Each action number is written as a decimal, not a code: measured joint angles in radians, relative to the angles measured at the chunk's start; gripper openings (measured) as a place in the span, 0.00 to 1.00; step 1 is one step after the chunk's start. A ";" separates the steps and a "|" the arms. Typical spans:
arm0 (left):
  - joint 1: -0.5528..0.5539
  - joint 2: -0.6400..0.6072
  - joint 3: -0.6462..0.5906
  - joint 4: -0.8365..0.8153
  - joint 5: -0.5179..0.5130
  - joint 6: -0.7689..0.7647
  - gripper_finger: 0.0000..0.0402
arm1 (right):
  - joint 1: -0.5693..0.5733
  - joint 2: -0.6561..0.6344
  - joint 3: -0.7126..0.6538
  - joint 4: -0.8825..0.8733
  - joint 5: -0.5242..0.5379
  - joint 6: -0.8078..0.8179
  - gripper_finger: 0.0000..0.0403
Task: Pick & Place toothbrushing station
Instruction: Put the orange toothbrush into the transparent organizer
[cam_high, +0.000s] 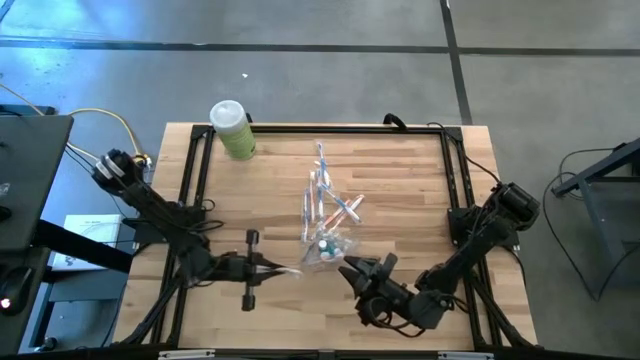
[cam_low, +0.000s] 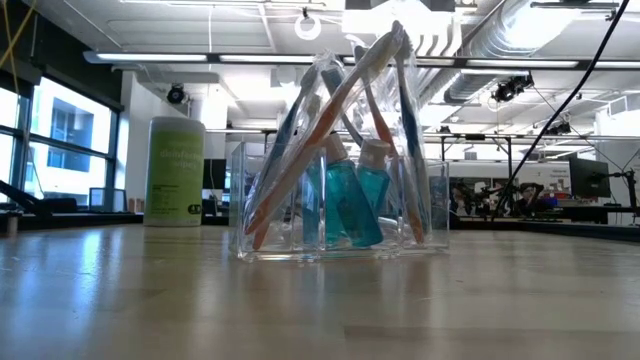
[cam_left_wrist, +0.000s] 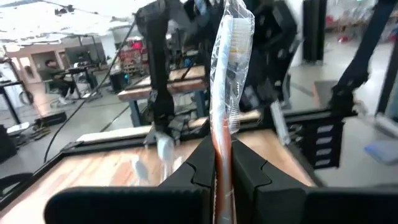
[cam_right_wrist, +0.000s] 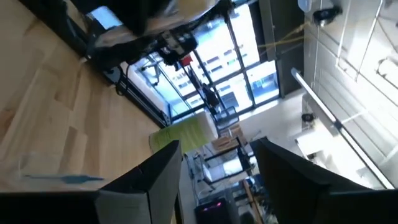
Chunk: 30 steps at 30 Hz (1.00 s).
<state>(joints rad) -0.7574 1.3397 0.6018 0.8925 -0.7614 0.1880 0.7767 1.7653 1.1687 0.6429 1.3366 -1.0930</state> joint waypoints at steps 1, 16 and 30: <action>0.012 0.020 0.000 0.008 0.016 0.000 0.04 | -0.003 0.000 0.000 -0.012 0.007 0.013 0.50; 0.153 0.117 -0.003 0.165 0.388 0.052 0.04 | -0.005 -0.107 -0.102 -0.198 0.150 0.282 0.50; 0.330 0.248 -0.005 0.377 0.677 -0.032 0.04 | -0.007 -0.151 -0.175 -0.168 -0.122 0.474 0.50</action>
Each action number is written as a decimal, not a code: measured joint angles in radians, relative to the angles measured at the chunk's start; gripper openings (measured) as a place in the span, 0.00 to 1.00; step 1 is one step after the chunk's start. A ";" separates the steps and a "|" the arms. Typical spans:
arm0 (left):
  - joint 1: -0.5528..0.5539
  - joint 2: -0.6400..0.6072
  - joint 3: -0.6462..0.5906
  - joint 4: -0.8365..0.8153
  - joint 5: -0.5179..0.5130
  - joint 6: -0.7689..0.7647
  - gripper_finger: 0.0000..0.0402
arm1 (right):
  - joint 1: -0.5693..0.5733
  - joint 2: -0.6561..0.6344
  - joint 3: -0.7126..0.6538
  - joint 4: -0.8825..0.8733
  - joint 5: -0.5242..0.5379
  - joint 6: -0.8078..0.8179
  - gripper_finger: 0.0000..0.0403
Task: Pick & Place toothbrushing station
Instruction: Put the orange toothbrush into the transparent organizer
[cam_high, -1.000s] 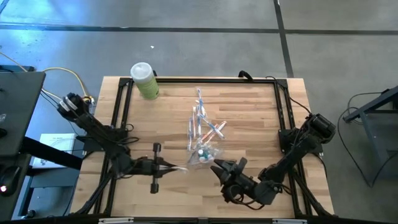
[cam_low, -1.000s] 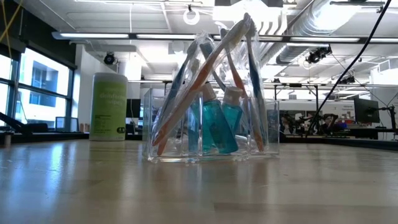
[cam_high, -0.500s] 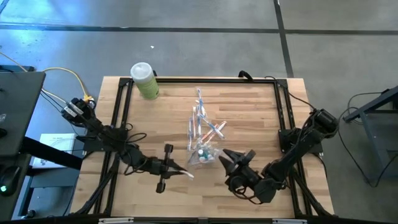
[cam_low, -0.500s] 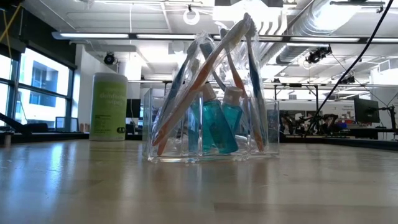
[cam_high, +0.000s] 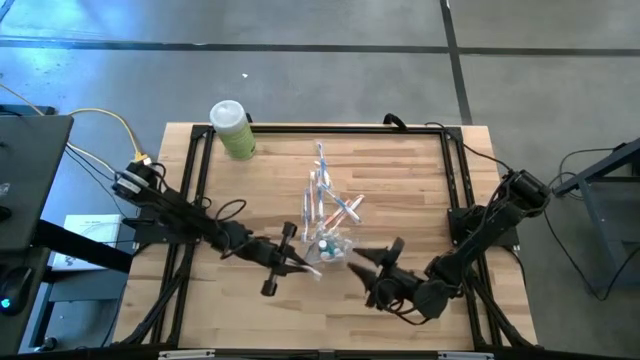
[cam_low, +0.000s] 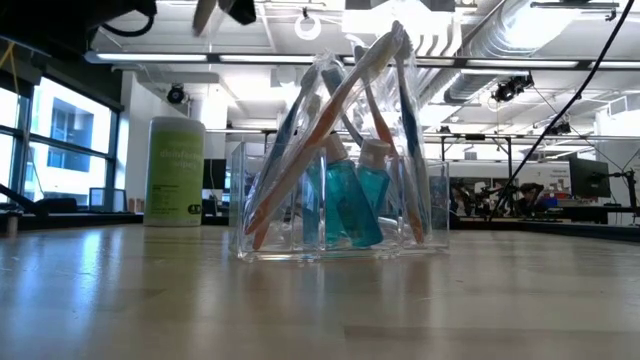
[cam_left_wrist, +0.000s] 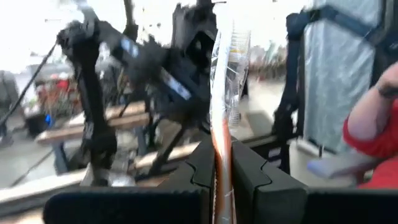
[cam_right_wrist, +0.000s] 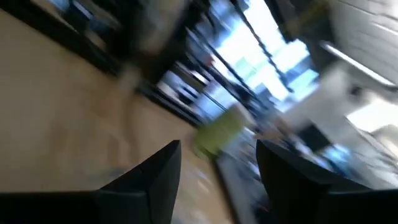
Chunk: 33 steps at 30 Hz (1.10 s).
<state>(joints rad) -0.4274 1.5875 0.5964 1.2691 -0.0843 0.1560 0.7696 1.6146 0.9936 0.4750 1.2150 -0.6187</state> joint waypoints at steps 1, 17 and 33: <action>0.001 0.008 0.000 0.026 0.004 0.006 0.04 | 0.000 0.000 0.000 0.018 -0.053 0.011 0.50; -0.007 0.018 0.000 0.059 0.002 0.018 0.04 | -0.143 0.000 0.000 0.151 -0.442 0.149 0.50; 0.020 0.061 0.001 0.074 -0.110 0.004 0.04 | -0.285 0.000 0.000 0.177 -0.801 0.343 0.50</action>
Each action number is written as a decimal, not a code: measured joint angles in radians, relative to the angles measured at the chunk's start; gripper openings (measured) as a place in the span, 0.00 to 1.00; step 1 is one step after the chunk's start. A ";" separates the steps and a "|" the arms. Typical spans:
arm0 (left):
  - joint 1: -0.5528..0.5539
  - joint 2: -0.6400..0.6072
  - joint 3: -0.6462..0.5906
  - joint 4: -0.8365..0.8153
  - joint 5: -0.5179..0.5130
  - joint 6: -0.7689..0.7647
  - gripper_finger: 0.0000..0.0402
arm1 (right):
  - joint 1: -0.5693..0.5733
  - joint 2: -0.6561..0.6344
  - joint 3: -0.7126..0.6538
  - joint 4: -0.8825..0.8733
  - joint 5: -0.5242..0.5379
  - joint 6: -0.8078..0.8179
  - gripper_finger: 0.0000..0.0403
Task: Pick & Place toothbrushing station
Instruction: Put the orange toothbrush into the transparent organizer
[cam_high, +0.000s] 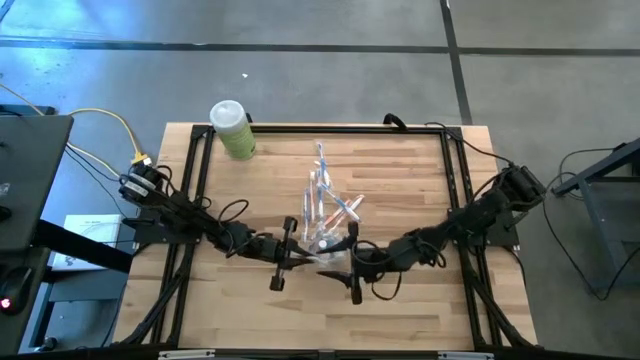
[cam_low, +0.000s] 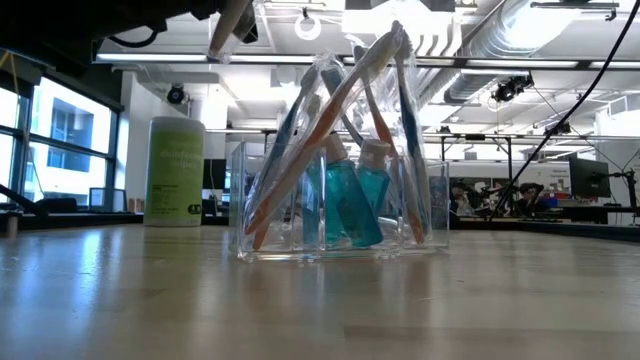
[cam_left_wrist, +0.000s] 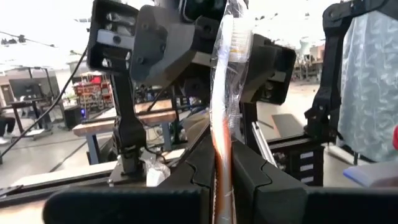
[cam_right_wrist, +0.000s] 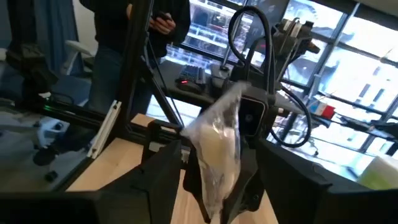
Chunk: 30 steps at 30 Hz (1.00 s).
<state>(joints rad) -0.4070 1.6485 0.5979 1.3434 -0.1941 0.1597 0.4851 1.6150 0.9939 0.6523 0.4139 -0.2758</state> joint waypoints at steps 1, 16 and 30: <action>0.001 0.004 0.000 0.005 0.000 -0.001 0.04 | -0.007 0.000 0.000 -0.002 -0.009 0.009 0.50; 0.006 0.013 0.000 0.016 -0.006 -0.006 0.04 | -0.032 0.001 0.002 -0.044 -0.045 0.018 0.05; -0.002 0.013 0.001 -0.024 -0.006 -0.001 0.16 | -0.030 0.001 0.002 -0.082 -0.055 -0.004 0.03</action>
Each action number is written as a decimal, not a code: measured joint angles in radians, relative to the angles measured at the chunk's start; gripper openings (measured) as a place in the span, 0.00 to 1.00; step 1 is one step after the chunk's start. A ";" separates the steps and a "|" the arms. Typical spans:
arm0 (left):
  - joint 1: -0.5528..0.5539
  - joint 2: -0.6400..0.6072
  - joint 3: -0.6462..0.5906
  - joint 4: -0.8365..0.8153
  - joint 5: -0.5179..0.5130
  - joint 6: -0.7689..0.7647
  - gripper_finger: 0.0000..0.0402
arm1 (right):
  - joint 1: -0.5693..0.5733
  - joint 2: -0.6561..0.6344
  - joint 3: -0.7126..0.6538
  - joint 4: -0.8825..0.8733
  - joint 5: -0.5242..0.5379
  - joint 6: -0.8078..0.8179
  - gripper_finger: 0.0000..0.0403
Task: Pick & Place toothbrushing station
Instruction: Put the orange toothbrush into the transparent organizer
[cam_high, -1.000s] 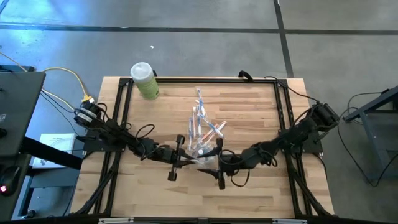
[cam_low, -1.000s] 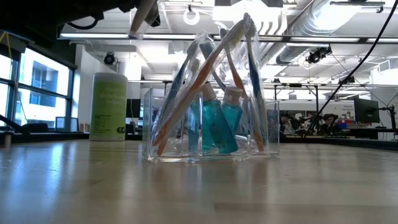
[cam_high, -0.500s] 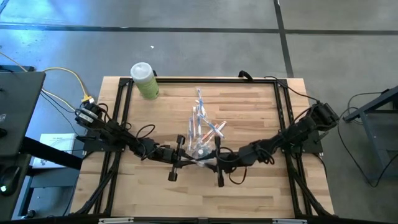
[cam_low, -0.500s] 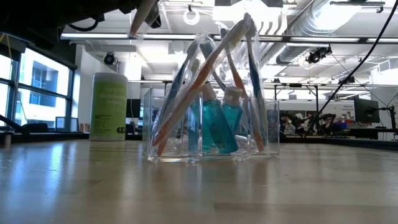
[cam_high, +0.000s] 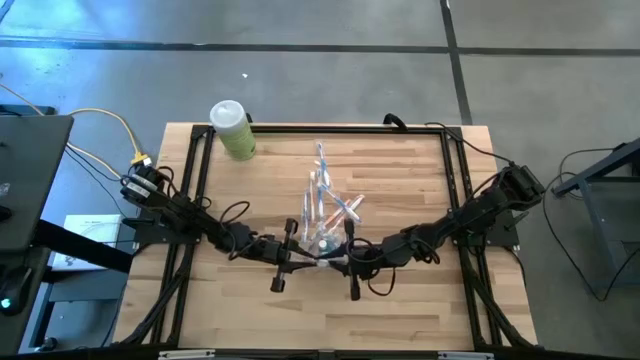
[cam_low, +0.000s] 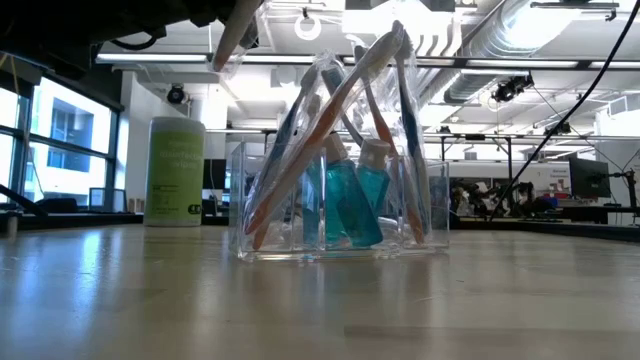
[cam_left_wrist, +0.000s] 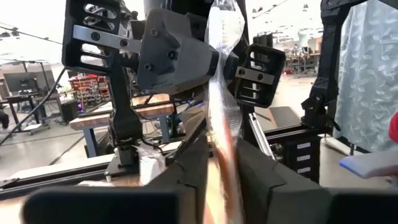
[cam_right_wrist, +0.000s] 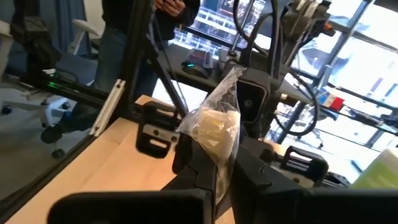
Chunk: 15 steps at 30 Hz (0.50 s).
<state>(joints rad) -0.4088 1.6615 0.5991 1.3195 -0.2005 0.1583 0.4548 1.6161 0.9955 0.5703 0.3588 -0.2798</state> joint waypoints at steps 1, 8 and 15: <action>-0.003 0.000 0.000 -0.001 0.000 0.001 0.19 | 0.000 0.000 0.000 -0.007 -0.003 0.008 0.03; -0.015 0.000 0.000 -0.001 -0.005 0.001 0.35 | -0.022 0.000 0.000 -0.050 -0.055 0.069 0.02; -0.055 -0.006 0.000 -0.007 -0.083 0.043 0.38 | -0.043 0.000 -0.001 -0.129 -0.010 0.078 0.02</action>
<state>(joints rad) -0.4643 1.6553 0.5987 1.3126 -0.2839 0.2010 0.4114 1.6161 0.9944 0.4416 0.3490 -0.2016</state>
